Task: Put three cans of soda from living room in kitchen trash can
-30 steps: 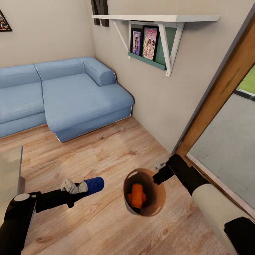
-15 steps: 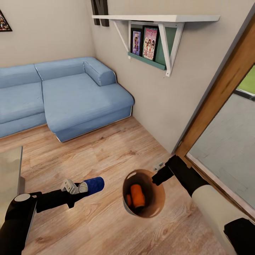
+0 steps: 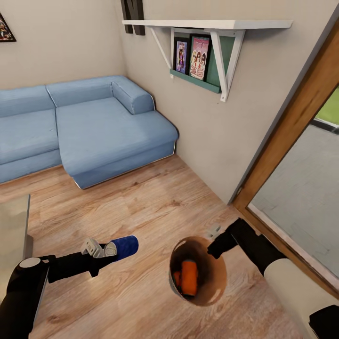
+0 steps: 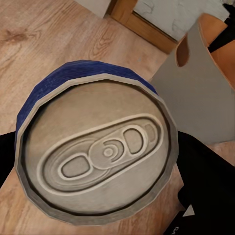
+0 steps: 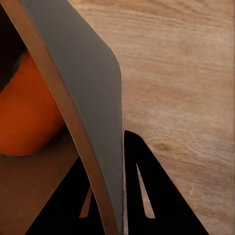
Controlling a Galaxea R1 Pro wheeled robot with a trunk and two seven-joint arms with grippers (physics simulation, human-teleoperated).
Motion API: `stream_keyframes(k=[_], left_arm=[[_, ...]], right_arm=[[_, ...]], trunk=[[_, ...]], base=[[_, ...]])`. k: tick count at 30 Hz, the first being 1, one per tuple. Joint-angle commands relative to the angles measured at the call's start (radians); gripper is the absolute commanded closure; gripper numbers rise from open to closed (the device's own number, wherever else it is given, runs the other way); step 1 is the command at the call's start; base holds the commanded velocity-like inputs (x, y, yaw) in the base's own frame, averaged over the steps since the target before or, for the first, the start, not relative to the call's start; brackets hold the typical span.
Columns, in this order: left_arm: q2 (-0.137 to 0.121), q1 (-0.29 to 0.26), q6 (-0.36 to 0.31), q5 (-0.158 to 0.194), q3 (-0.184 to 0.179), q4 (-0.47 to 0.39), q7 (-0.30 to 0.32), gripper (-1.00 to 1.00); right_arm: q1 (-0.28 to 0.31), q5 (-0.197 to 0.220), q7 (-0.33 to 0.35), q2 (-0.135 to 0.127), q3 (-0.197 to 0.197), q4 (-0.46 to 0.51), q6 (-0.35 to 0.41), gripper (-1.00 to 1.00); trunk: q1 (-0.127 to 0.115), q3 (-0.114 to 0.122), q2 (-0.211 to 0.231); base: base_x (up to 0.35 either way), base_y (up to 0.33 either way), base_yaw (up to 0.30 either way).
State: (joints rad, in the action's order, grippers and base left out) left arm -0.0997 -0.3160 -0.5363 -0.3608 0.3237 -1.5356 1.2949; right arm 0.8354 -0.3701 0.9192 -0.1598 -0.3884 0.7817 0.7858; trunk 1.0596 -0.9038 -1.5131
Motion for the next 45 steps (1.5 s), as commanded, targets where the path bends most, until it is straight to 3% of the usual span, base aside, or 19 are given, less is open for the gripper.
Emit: stream_keyframes(k=[1,5,10,12,15,20,23,27,29,31,33,36,40,45], left_arm=[[0.000,0.000,0.000,0.000,0.000,0.000,0.000,1.00],[0.000,0.000,-0.002,0.002,0.000,0.000,0.001,1.00],[0.000,0.000,-0.002,0.002,0.000,-0.001,0.002,1.00],[0.000,0.000,-0.003,0.001,0.000,-0.001,0.002,1.00],[0.000,0.000,-0.010,0.000,0.000,-0.001,0.002,1.00],[0.000,-0.001,-0.088,-0.001,-0.004,-0.010,0.002,1.00],[-0.001,-0.006,-0.157,-0.001,-0.006,-0.015,0.003,1.00],[-0.006,-0.015,-0.225,-0.002,-0.012,-0.020,0.003,1.00],[-0.008,-0.025,-0.265,-0.002,-0.029,-0.029,0.003,1.00],[-0.011,-0.061,-0.317,-0.003,-0.071,-0.036,0.003,1.00],[-0.017,-0.099,-0.360,-0.003,-0.101,-0.039,0.006,1.00],[-0.041,-0.154,-0.419,-0.003,-0.132,-0.041,0.029,1.00],[-0.085,-0.265,-0.511,-0.003,-0.220,-0.042,0.138,1.00],[-0.105,-0.324,-0.511,-0.003,-0.304,-0.043,0.208,1.00]], right_arm=[[-0.001,0.023,0.023,-0.002,0.001,0.001,0.010,1.00],[-0.003,0.013,0.210,-0.026,0.001,0.006,-0.064,1.00],[-0.003,0.012,0.317,-0.040,0.005,0.008,-0.110,1.00],[-0.002,0.012,0.331,-0.044,0.006,0.007,-0.114,1.00],[-0.002,0.012,0.315,-0.047,0.006,0.005,-0.109,1.00],[-0.003,0.009,0.189,-0.033,0.000,0.002,-0.087,1.00],[-0.002,-0.001,0.105,-0.004,-0.002,0.001,-0.001,1.00],[-0.002,-0.021,0.065,0.036,-0.003,0.002,0.040,1.00],[-0.001,-0.053,0.055,0.060,-0.004,0.002,0.084,1.00],[0.000,-0.103,0.051,0.080,-0.004,0.004,0.141,1.00],[0.000,-0.124,0.050,0.094,-0.004,0.005,0.165,1.00],[0.001,-0.137,0.049,0.107,-0.004,0.006,0.180,1.00],[0.004,-0.142,0.050,0.112,-0.002,0.006,0.189,1.00],[0.009,-0.141,0.051,0.113,0.000,0.005,0.193,1.00]], trunk=[[0.000,0.000,0.000],[0.000,0.000,0.000],[0.000,0.000,0.000],[0.000,0.000,0.000],[0.000,0.000,0.000],[0.000,0.000,0.000],[0.000,0.000,0.000],[0.000,0.000,0.000],[0.000,0.000,0.000],[0.000,0.000,0.000],[0.000,0.000,0.000],[0.000,0.000,0.000],[0.000,0.000,0.000],[0.000,0.000,0.000]], base=[[0.000,0.000,0.000],[0.000,0.000,0.000],[0.000,0.000,0.000],[0.000,0.000,0.000],[0.000,0.000,0.000],[0.000,0.000,0.000],[0.000,0.000,0.000],[0.000,0.000,0.000],[0.000,0.000,0.000],[0.000,0.000,0.000],[0.000,0.000,0.000],[0.000,0.000,0.000],[0.000,0.000,0.000],[0.000,0.000,0.000]])
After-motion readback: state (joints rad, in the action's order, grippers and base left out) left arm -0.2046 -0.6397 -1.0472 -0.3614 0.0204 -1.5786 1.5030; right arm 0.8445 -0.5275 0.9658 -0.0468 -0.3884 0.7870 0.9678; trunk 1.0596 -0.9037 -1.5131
